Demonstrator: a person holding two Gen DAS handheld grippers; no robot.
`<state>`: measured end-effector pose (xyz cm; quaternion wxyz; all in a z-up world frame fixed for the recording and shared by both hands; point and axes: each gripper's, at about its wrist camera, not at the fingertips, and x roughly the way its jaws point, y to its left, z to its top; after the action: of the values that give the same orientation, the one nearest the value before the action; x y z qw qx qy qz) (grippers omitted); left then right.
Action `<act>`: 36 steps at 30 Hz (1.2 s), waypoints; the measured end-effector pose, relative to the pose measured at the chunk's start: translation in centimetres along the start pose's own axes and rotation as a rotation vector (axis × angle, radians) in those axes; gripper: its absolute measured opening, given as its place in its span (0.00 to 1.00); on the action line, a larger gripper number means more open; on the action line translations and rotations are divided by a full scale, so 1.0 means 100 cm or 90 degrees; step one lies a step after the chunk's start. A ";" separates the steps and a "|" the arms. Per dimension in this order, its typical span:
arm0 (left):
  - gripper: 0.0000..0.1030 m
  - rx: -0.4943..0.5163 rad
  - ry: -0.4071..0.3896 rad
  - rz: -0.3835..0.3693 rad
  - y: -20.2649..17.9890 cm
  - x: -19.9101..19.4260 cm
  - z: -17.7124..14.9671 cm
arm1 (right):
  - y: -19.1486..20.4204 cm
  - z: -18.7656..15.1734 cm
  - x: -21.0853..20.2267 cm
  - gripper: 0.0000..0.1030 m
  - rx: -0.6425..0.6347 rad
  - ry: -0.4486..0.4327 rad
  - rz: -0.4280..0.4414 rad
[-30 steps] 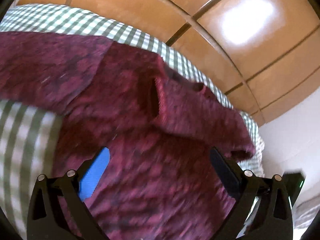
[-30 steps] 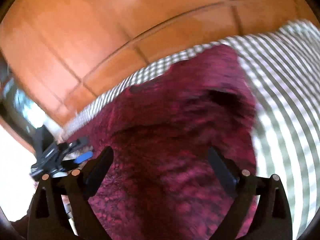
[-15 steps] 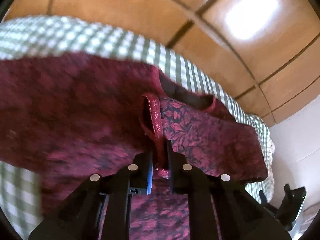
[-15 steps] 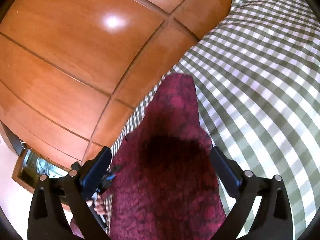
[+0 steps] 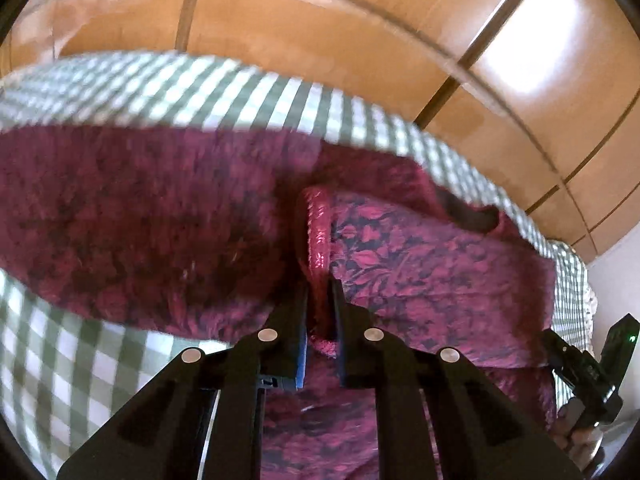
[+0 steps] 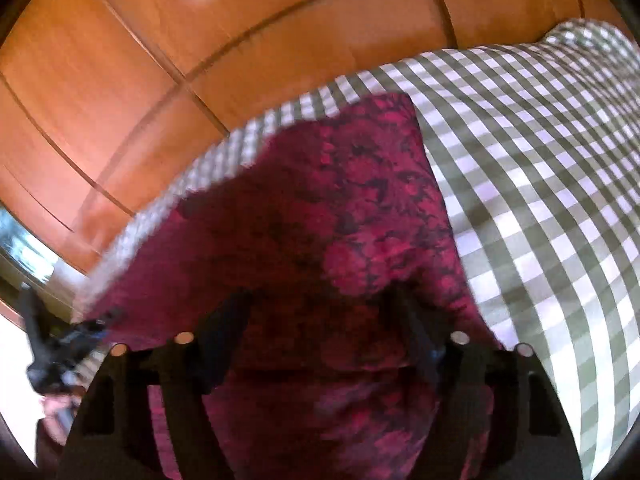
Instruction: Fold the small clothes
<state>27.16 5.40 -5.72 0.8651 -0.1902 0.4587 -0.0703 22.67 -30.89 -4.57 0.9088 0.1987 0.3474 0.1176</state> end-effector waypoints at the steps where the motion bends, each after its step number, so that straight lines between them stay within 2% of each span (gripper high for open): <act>1: 0.10 -0.001 0.005 -0.001 0.002 0.004 -0.003 | 0.003 -0.002 0.000 0.70 -0.011 -0.004 -0.008; 5: 0.11 0.006 -0.006 -0.007 0.000 -0.001 -0.004 | 0.011 -0.003 -0.004 0.71 -0.040 0.001 -0.026; 9: 0.47 -0.034 -0.060 -0.026 0.014 -0.028 0.001 | 0.015 -0.003 -0.008 0.79 -0.052 -0.011 -0.030; 10: 0.52 -0.046 -0.076 -0.028 0.020 -0.035 0.001 | 0.019 -0.003 -0.009 0.81 -0.056 -0.017 -0.033; 12: 0.52 -0.071 -0.095 -0.035 0.036 -0.050 0.002 | 0.029 -0.006 -0.014 0.87 -0.068 -0.031 -0.045; 16: 0.52 -0.116 -0.115 -0.018 0.073 -0.077 -0.001 | 0.043 -0.018 -0.028 0.89 -0.073 -0.048 -0.046; 17: 0.54 -0.126 -0.121 -0.010 0.083 -0.083 -0.003 | 0.047 -0.022 -0.031 0.90 -0.074 -0.048 -0.040; 19: 0.69 -0.159 -0.137 0.012 0.109 -0.096 -0.009 | 0.058 -0.034 -0.032 0.91 -0.088 -0.033 -0.030; 22: 0.74 -0.224 -0.147 0.035 0.150 -0.114 -0.019 | 0.072 -0.057 -0.025 0.92 -0.121 -0.008 -0.032; 26: 0.77 -0.278 -0.150 0.046 0.182 -0.130 -0.033 | 0.081 -0.083 -0.009 0.94 -0.143 0.026 -0.038; 28: 0.77 -0.272 -0.148 0.044 0.185 -0.136 -0.040 | 0.083 -0.091 -0.007 0.95 -0.153 0.024 -0.056; 32: 0.77 -0.248 -0.144 0.047 0.172 -0.137 -0.048 | 0.078 -0.094 -0.002 0.98 -0.146 0.038 -0.055; 35: 0.77 -0.222 -0.139 0.026 0.153 -0.133 -0.051 | 0.075 -0.093 -0.007 0.98 -0.135 0.042 -0.036; 36: 0.77 -0.210 -0.135 0.018 0.144 -0.130 -0.051 | 0.070 -0.092 -0.011 0.98 -0.120 0.042 -0.012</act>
<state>14.77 21.13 -3.98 0.8668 -0.3290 0.3728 0.0384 15.06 -22.44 -7.06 0.9126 0.1050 0.3665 0.1477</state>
